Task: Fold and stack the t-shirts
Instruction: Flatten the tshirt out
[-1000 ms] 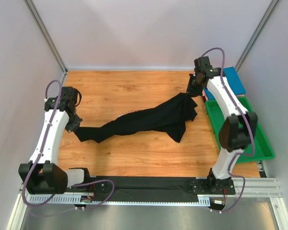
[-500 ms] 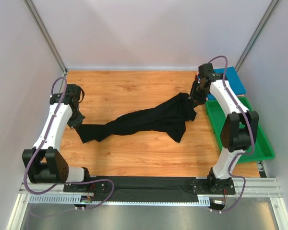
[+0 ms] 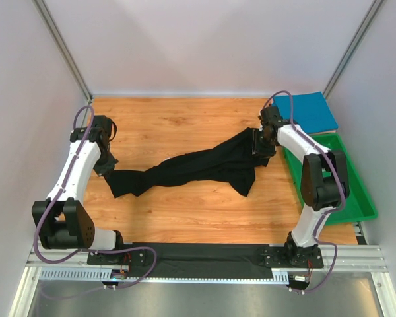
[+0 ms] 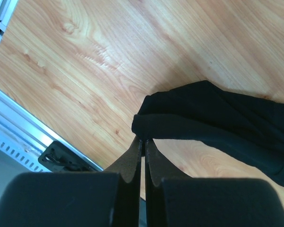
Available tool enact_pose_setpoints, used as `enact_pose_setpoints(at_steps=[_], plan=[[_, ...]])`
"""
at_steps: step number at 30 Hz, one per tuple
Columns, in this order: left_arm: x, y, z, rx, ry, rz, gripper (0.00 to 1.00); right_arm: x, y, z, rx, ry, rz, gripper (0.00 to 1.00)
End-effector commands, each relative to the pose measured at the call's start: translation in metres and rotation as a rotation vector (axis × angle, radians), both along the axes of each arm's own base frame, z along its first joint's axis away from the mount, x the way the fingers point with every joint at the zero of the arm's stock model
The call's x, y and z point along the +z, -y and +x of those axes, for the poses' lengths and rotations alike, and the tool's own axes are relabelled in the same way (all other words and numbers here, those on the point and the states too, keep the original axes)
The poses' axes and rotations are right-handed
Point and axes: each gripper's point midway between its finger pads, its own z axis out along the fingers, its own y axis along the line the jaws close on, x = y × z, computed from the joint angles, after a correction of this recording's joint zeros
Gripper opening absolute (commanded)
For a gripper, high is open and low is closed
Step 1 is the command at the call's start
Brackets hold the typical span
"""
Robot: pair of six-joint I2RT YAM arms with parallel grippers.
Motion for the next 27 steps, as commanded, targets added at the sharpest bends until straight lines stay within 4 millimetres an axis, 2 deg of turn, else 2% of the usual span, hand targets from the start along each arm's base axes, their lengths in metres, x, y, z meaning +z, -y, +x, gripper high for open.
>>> enact_pose_setpoints(at_steps=[1,11,14,17,18,21,22,23,24,25,26,27], plan=[[0.008,0.002,0.01,-0.021,0.042,-0.013,0.0,-0.001,0.0,0.025,0.049,0.086,-0.011,0.4],[0.007,0.005,0.012,-0.018,0.047,-0.033,0.0,-0.004,-0.008,0.037,0.069,0.1,0.013,0.36],[0.005,0.006,0.012,-0.015,0.041,-0.036,0.0,-0.005,-0.007,0.038,0.057,0.096,0.006,0.28],[0.006,0.006,0.013,-0.006,0.048,-0.04,0.0,0.003,-0.004,0.041,0.047,0.12,-0.001,0.13],[0.005,0.008,0.013,0.014,0.054,-0.05,0.0,0.018,-0.003,0.044,0.038,0.166,0.0,0.02],[0.014,0.016,0.023,0.04,0.094,-0.096,0.0,0.049,0.01,0.048,-0.042,0.234,-0.049,0.0],[0.027,0.017,0.031,0.056,0.136,-0.103,0.0,0.081,0.017,0.056,-0.094,0.299,-0.071,0.0],[0.035,0.017,0.035,0.064,0.159,-0.108,0.0,0.09,0.023,0.049,-0.116,0.279,-0.091,0.0],[0.055,0.018,0.043,0.074,0.206,-0.113,0.0,0.108,0.025,0.05,-0.13,0.302,-0.098,0.0],[0.066,0.019,0.047,0.082,0.233,-0.118,0.0,0.14,0.029,0.056,-0.168,0.36,-0.096,0.0],[0.077,0.021,0.049,0.088,0.262,-0.131,0.0,0.153,0.032,0.046,-0.18,0.339,-0.107,0.0],[0.098,0.027,0.052,0.09,0.309,-0.17,0.0,0.167,0.034,0.044,-0.198,0.351,-0.108,0.0]])
